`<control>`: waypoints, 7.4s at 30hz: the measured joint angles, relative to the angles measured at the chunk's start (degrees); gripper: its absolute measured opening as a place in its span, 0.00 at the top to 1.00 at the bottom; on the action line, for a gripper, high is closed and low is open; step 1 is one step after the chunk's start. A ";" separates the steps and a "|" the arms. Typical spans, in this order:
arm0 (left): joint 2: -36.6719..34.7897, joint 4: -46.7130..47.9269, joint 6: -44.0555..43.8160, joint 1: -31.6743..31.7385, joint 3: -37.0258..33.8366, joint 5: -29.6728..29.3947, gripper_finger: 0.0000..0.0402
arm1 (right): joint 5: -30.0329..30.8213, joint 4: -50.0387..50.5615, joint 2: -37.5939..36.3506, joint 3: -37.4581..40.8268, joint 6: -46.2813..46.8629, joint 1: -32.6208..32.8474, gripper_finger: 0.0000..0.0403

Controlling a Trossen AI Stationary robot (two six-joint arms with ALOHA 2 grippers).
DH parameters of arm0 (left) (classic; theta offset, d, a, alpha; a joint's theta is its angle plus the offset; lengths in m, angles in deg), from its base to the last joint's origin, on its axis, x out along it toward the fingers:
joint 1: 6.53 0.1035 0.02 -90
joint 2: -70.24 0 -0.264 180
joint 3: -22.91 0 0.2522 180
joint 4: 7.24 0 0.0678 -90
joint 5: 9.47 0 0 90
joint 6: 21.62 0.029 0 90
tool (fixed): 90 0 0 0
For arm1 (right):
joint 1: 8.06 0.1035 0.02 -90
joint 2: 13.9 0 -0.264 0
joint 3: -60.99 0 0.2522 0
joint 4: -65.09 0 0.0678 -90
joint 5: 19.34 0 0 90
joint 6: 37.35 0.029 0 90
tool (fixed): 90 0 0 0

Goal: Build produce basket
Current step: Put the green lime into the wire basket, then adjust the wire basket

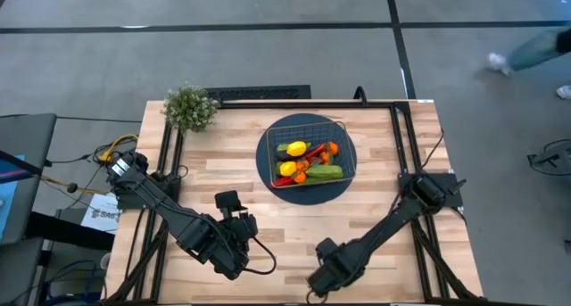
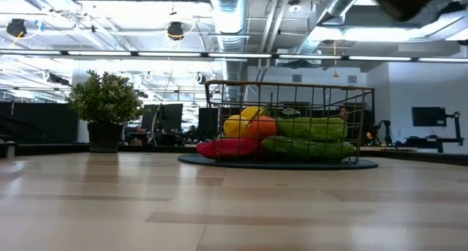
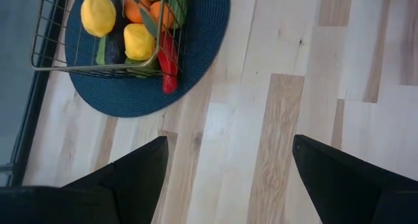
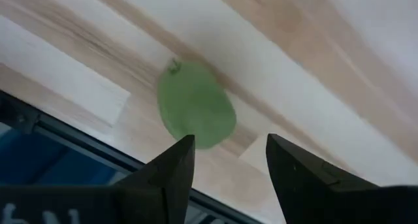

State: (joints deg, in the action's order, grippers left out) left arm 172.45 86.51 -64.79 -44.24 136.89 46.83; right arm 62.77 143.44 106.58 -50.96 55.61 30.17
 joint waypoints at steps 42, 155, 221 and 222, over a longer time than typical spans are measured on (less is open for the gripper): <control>0.00 0.05 -2.10 0.00 0.00 -1.04 0.22 | 8.51 -5.28 0.77 0.09 -6.91 2.88 0.45; 0.00 0.75 -3.58 4.78 -0.02 -3.19 0.22 | 18.50 -33.99 -51.84 38.82 -58.87 -37.44 0.70; 0.00 2.03 -4.93 4.83 -0.02 -3.37 0.22 | 7.98 -14.43 -35.85 21.20 -63.25 -43.07 0.39; 0.00 2.03 -4.75 4.83 -0.02 -3.62 0.22 | 8.31 -12.61 -35.85 20.43 -62.26 -41.84 0.43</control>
State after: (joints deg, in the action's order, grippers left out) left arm 172.45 88.54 -69.55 -39.41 136.87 43.21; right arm 71.08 130.83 70.74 -30.53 -6.66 -11.67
